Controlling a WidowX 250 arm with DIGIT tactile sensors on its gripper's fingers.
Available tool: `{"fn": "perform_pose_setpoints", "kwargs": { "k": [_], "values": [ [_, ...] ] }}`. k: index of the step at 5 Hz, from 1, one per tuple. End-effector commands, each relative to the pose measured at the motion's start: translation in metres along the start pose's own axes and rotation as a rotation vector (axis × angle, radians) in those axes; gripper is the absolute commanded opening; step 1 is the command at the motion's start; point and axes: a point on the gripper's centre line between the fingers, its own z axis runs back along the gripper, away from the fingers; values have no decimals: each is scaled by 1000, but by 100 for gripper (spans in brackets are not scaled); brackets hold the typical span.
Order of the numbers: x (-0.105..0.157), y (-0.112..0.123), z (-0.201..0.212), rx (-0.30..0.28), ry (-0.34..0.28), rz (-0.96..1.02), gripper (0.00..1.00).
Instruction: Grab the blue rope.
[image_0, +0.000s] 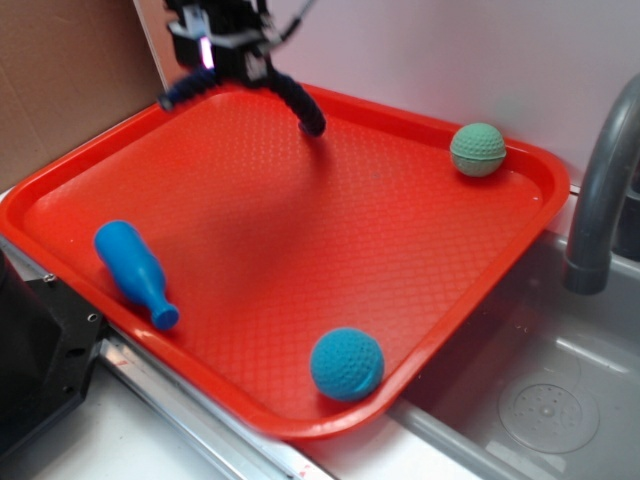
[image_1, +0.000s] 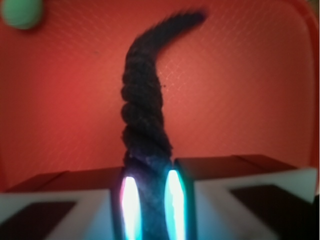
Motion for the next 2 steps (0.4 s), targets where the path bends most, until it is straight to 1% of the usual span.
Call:
{"fn": "perform_pose_setpoints", "kwargs": {
  "k": [1, 2],
  "values": [
    [-36, 5, 72, -28, -221, -135, 0],
    [-33, 12, 63, -79, -168, -107, 0]
  ]
}}
